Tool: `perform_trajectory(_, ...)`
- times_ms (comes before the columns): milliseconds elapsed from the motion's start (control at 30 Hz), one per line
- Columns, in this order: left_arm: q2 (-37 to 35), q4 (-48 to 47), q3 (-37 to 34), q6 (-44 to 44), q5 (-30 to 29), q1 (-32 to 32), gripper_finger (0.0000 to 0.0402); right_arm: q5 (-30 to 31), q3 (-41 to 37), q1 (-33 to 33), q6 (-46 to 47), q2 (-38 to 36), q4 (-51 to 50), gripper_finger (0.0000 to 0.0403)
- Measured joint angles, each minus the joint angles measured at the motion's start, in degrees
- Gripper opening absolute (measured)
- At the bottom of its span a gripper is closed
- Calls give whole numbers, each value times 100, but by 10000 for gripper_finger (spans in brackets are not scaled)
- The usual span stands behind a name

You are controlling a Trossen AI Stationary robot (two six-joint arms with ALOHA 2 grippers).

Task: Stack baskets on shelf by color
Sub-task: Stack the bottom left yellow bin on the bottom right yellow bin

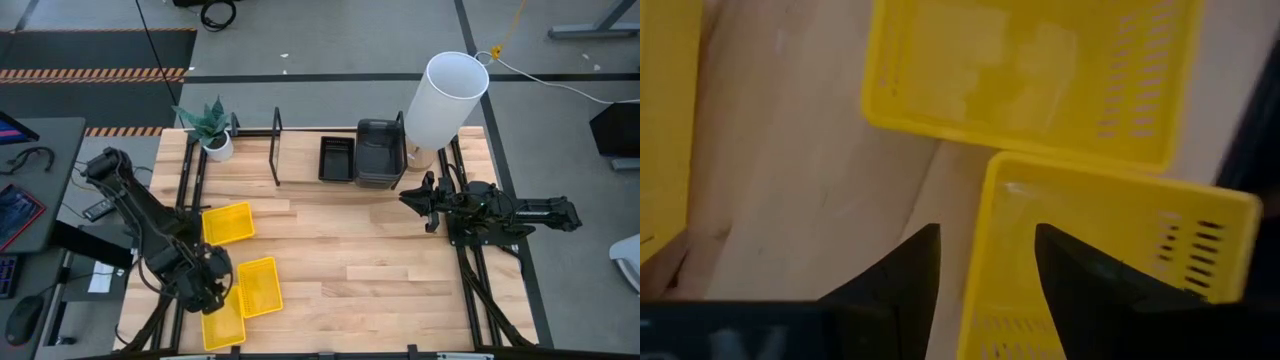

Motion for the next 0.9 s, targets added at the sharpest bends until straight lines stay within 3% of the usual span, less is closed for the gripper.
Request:
perform_trajectory(367,1074,-9,0,583,640,59,172,0,0,-1,0,0,-1,83)
perform_trajectory(767,1411,27,0,651,886,105,169,0,2,-1,0,0,1,83)
perform_trajectory(900,1414,26,0,775,917,192,142,0,2,-1,0,0,1,83)
